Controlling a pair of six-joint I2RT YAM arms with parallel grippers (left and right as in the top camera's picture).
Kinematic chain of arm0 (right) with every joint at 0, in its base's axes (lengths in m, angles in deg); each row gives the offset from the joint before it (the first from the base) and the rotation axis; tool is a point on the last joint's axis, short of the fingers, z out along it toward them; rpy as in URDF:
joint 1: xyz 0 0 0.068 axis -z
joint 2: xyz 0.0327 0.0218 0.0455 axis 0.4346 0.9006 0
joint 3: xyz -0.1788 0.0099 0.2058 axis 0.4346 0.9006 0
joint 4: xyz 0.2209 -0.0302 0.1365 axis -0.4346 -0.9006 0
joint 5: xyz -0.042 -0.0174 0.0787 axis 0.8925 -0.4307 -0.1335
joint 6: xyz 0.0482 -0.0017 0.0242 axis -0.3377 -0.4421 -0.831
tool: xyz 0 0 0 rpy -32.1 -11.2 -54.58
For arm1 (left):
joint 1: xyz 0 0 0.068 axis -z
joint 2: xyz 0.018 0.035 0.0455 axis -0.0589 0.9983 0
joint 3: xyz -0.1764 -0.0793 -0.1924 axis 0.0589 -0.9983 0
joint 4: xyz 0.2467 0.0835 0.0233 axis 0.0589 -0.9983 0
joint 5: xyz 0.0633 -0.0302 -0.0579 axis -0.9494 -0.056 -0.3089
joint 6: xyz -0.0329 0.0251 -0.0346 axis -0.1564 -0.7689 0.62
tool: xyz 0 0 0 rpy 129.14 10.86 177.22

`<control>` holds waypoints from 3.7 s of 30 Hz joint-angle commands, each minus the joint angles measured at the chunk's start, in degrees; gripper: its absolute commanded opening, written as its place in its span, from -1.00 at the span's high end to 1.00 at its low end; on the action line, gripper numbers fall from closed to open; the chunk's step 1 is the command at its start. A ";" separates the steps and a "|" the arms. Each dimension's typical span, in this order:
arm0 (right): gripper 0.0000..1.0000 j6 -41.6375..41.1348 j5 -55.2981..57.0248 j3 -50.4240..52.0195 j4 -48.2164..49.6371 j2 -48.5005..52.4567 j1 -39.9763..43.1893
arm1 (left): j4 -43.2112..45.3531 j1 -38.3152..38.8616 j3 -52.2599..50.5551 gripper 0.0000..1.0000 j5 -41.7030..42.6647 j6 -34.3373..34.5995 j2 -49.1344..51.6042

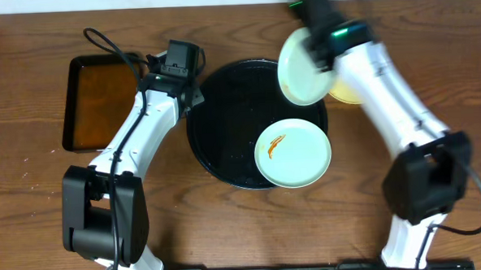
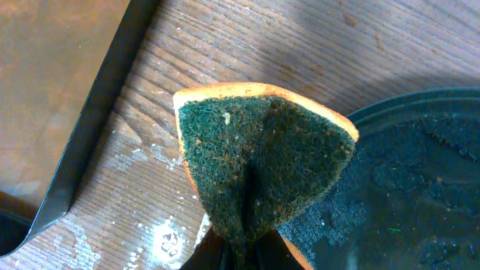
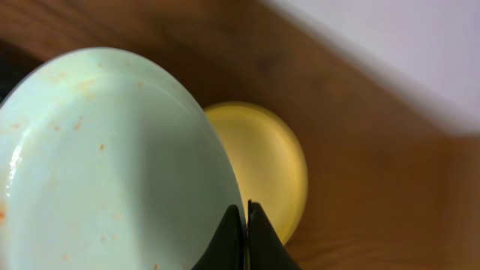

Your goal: Clean dirty plates on tray and stack at the side

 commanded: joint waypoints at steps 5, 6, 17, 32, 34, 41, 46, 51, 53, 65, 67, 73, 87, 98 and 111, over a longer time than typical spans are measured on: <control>0.98 -13.94 -40.44 0.00 -2.16 -0.98 23.47 | 0.04 0.02 -0.72 0.84 -0.48 -0.28 -0.15; 0.97 -13.90 -42.01 0.07 -2.19 -0.98 25.75 | 0.17 0.02 -0.72 0.85 -0.48 -0.28 -0.15; 0.97 -12.85 -42.53 7.85 4.39 0.00 32.54 | 1.38 0.02 -0.72 0.85 -0.46 0.81 -0.15; -0.56 -20.13 -36.28 16.81 13.22 0.15 28.22 | 1.14 0.02 -0.72 0.85 -0.46 0.76 -0.15; -0.61 -20.09 -38.42 16.79 11.19 0.00 27.78 | 1.11 0.02 -0.72 0.85 -0.46 0.76 -0.15; -0.64 -15.28 -53.86 16.79 -1.46 -0.94 23.85 | 1.14 0.02 -0.72 0.85 -0.46 0.76 -0.15; -0.68 -15.80 -51.78 16.79 -11.74 -0.96 17.84 | 1.14 0.02 -0.72 0.84 -0.46 0.76 -0.15; -0.98 -30.40 -42.49 16.79 -15.87 -0.94 12.52 | 1.36 0.02 -0.72 0.84 -0.46 0.79 -0.15; -0.99 -33.38 -42.49 16.79 -17.16 -0.96 10.75 | 1.29 0.02 -0.72 0.84 -0.46 0.79 -0.15; -0.98 -41.42 -38.56 16.90 -26.56 -3.74 4.72 | 1.31 0.02 -0.72 0.84 -0.46 0.76 -0.15; -0.99 -44.89 -32.61 16.90 -27.69 -6.34 4.17 | 1.33 0.02 -0.72 0.84 -0.46 0.79 -0.15; -0.99 -47.21 -25.62 19.91 -28.89 -13.88 3.19 | 1.55 0.02 -0.72 0.84 -0.46 0.79 -0.15; -0.98 -50.12 -40.44 40.65 -10.73 -16.00 -0.68 | 2.23 0.02 -0.72 0.84 -0.28 0.76 -0.15; -0.99 -59.82 -41.05 46.05 -7.19 -16.00 -1.84 | 2.36 0.02 -0.72 0.84 -0.28 0.76 -0.15; -0.99 -61.70 -44.46 49.64 0.11 -15.96 -1.84 | 2.45 0.02 -0.72 0.84 -0.28 0.79 -0.15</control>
